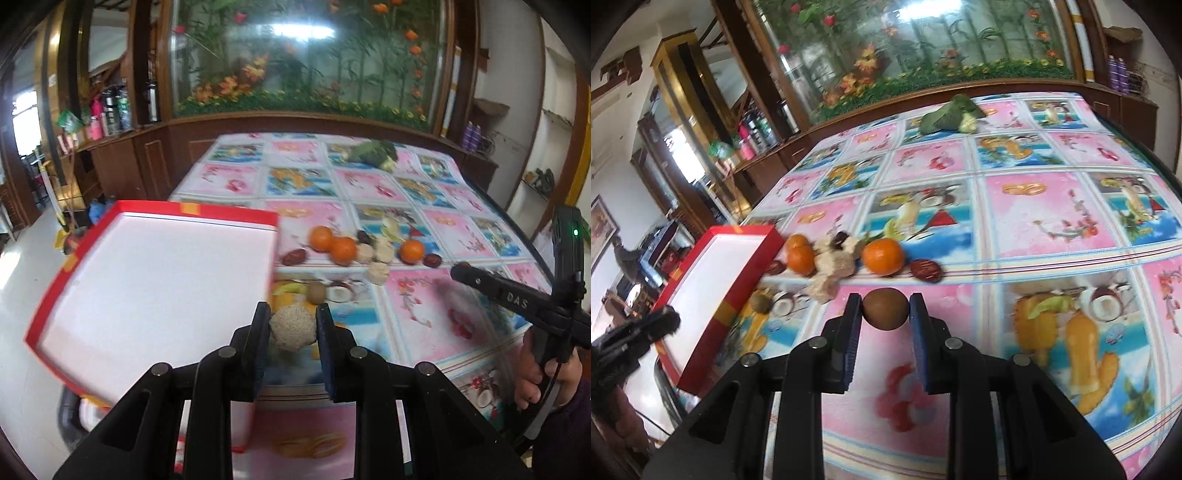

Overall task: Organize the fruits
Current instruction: 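Carry both items over the red tray and open both grippers to drop them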

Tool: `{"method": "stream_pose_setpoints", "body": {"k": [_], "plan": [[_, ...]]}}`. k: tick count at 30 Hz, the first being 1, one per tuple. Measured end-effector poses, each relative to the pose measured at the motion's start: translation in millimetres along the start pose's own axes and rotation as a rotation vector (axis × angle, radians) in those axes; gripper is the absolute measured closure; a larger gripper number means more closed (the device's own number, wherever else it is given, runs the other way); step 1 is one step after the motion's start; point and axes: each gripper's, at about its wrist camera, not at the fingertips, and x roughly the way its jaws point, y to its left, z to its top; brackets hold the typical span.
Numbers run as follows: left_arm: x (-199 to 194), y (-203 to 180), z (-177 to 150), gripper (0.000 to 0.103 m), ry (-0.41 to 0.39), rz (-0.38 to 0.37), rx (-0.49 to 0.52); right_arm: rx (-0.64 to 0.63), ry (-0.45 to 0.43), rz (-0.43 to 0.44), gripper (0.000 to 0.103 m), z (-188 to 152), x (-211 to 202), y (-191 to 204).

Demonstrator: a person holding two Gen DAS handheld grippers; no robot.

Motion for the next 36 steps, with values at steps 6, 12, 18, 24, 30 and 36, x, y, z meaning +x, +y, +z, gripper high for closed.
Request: {"method": "stream_pose_setpoints", "body": {"k": [6,12,18,24,30,36], "plan": [[-7,58,-3,0.079,-0.031,0.123,-0.082,-0.164,0.035,0.125,0.075,-7,10,89],[-6,94,-16,0.079,-0.021,0.185,-0.134,-0.297,0.068,0.238,0.075,-11,23,172],[5,117,-27,0.079,0.006,0.259,-0.145,-0.366,0.138,0.251,0.075,-22,50,220],[17,125,-33,0.079,0.037,0.316,-0.122,-0.403,0.230,0.224,0.075,-36,81,242],[20,131,-39,0.078,0.052,0.355,-0.117,-0.414,0.257,0.192,0.075,-39,93,245],[19,135,-41,0.078,0.058,0.384,-0.114,-0.416,0.282,0.168,0.074,-42,98,246]]}}
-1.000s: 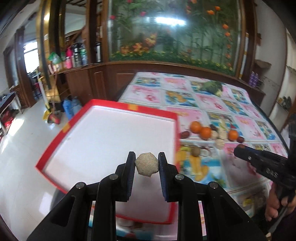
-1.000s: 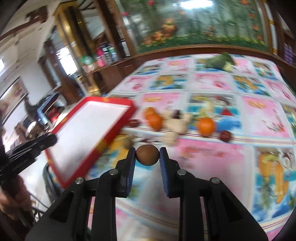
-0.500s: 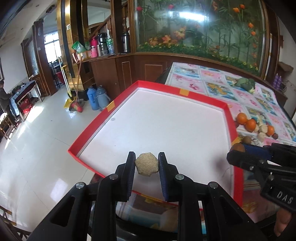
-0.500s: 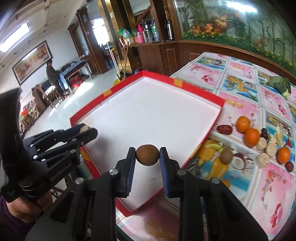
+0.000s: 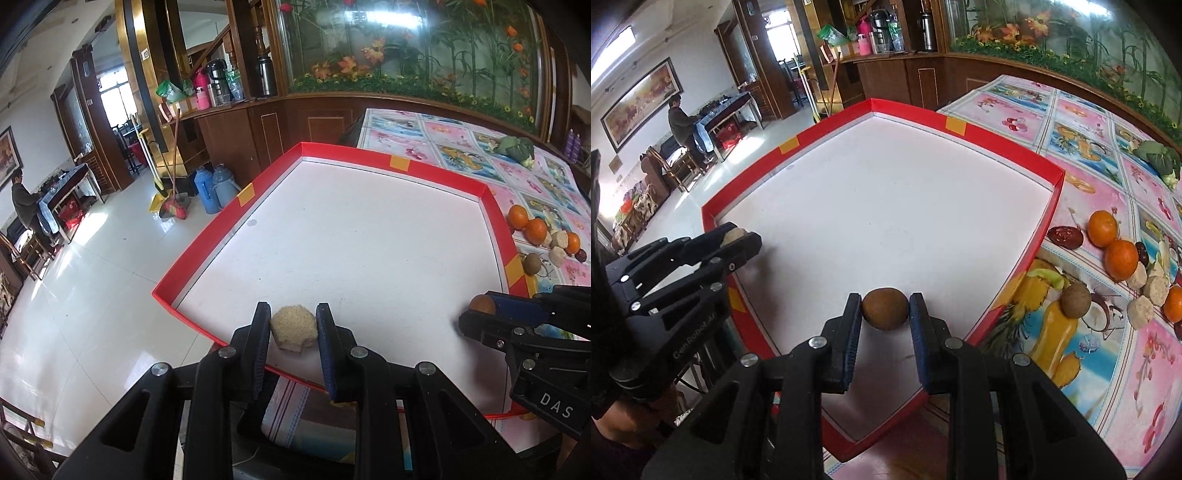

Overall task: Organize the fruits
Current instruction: 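Carry both items over the red tray and open both grippers to drop them, then move both grippers back toward the fruits on the tablecloth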

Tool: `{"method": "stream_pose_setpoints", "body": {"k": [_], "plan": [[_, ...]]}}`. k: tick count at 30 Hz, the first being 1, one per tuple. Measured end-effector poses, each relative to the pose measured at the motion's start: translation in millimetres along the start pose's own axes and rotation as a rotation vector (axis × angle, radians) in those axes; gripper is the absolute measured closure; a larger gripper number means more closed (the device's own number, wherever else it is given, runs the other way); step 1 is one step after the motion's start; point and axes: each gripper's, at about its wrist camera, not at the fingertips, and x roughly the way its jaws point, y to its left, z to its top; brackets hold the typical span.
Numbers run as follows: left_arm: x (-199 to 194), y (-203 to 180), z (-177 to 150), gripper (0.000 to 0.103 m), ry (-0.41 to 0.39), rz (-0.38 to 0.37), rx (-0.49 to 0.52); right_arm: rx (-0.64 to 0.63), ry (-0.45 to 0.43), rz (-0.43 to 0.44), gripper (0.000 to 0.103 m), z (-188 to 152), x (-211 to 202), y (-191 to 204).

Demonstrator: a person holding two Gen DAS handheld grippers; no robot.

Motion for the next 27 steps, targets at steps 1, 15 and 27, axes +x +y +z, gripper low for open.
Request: {"method": "stream_pose_setpoints", "body": {"k": [1,15,27], "plan": [[0,0,0,0.078,-0.001,0.009,0.001,-0.001,-0.006,-0.001,0.074,0,0,0],[-19,0,4,0.050,-0.061,0.106,0.029,0.026,-0.088,-0.020,0.064,1,-29,-15],[-31,-21,14,0.047,-0.093,0.105,0.072,0.117,-0.143,-0.020,0.064,-5,-53,-56]]}}
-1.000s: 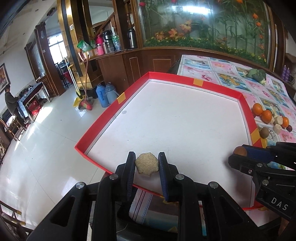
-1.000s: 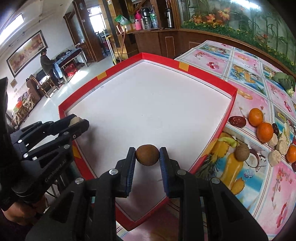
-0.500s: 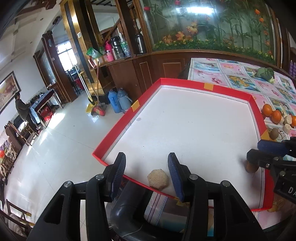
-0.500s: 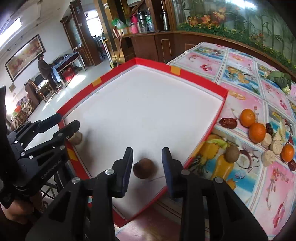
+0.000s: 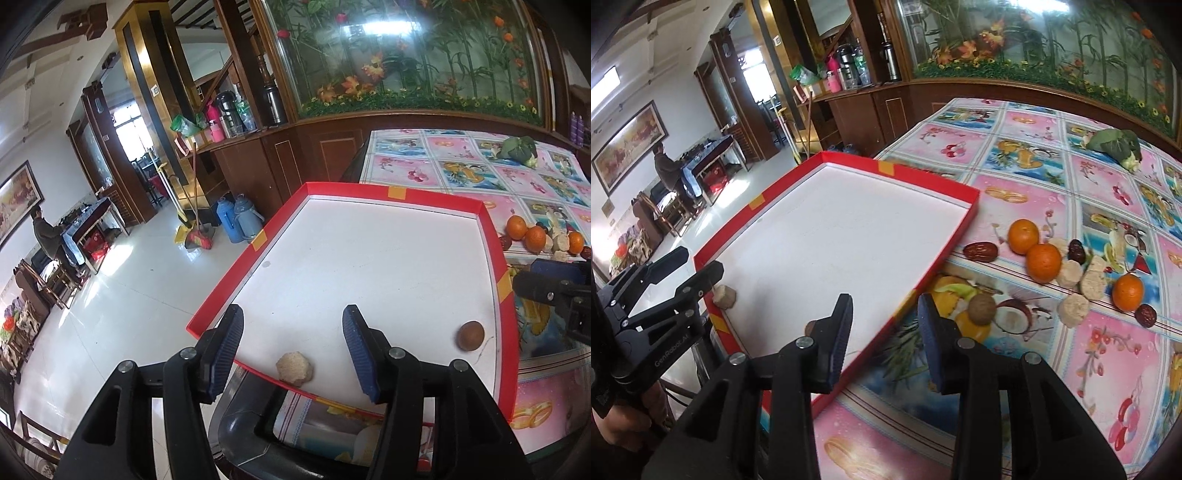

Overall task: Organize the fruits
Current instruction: 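Move both grippers back toward the fruits on the tablecloth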

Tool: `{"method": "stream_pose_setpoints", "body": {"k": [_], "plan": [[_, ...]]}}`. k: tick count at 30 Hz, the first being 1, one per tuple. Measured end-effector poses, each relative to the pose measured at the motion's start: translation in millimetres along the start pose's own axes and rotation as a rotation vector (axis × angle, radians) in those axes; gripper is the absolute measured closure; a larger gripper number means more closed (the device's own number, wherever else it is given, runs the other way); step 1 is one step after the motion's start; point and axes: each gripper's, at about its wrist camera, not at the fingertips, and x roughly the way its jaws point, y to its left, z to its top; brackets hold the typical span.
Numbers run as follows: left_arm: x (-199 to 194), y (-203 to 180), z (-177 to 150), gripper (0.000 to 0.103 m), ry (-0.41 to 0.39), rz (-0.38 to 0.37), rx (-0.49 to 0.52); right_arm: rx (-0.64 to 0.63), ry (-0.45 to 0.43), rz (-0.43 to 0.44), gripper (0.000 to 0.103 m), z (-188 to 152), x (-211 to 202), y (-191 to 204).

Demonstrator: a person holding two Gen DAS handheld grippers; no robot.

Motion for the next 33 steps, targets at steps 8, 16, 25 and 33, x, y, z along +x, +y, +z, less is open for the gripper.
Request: {"method": "stream_pose_setpoints", "body": {"k": [8,16,25,33], "plan": [[-8,-16,7,0.045,-0.012,-0.006,0.036,0.051,-0.043,-0.022,0.064,-1,-21,-38],[-13,-53,25,0.042,-0.021,-0.092,0.104,0.141,-0.092,-0.149,0.064,-15,-58,-119],[3,-127,61,0.042,0.012,-0.251,0.251,0.336,-0.132,-0.166,0.064,-24,-81,-204],[46,-185,88,0.042,0.094,-0.359,0.374,0.392,-0.095,-0.132,0.063,-24,-73,-217]]}}
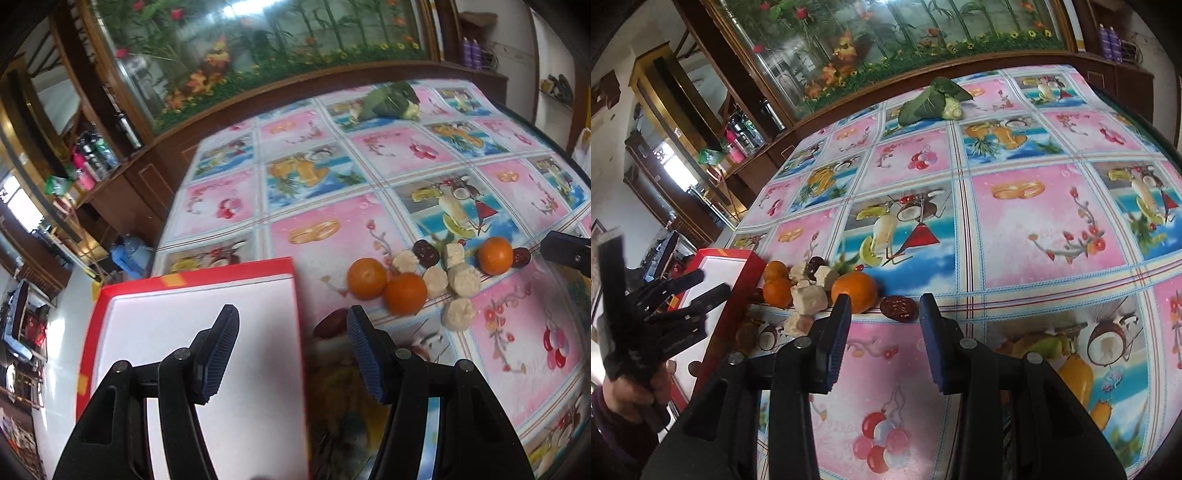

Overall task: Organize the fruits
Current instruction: 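Move both grippers back toward the fruits on the tablecloth, then grasp a mandarin orange with the right gripper while the left gripper grasps another orange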

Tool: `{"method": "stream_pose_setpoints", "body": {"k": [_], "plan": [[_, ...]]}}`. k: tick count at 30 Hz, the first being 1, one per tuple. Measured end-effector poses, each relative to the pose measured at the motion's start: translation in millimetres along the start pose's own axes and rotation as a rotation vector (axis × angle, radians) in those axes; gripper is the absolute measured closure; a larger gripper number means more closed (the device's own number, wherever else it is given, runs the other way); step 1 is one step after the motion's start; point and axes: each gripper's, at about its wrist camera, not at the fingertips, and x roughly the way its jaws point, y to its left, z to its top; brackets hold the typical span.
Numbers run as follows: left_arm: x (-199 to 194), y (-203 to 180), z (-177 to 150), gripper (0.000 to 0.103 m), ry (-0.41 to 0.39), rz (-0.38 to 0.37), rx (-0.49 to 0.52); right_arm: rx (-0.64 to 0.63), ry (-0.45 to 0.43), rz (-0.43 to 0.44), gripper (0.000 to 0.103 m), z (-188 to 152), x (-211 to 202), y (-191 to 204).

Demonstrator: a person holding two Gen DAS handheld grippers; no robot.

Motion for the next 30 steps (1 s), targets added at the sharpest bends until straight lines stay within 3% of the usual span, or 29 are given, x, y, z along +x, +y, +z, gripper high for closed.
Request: {"method": "stream_pose_setpoints", "body": {"k": [3,15,20,25,30], "plan": [[10,-7,9,0.042,0.011,-0.041,0.039,-0.037,-0.006,0.010,0.057,2,-1,5],[38,-19,33,0.042,0.051,-0.164,0.162,-0.108,0.069,0.016,0.057,13,34,21],[43,-18,36,0.042,0.047,-0.252,0.133,-0.137,0.085,-0.010,0.056,13,46,27],[56,-21,43,0.042,0.075,-0.249,0.119,-0.176,0.082,-0.035,0.053,12,50,31],[58,-11,41,0.042,0.105,-0.292,0.065,-0.192,0.074,-0.036,0.053,11,50,31]]}}
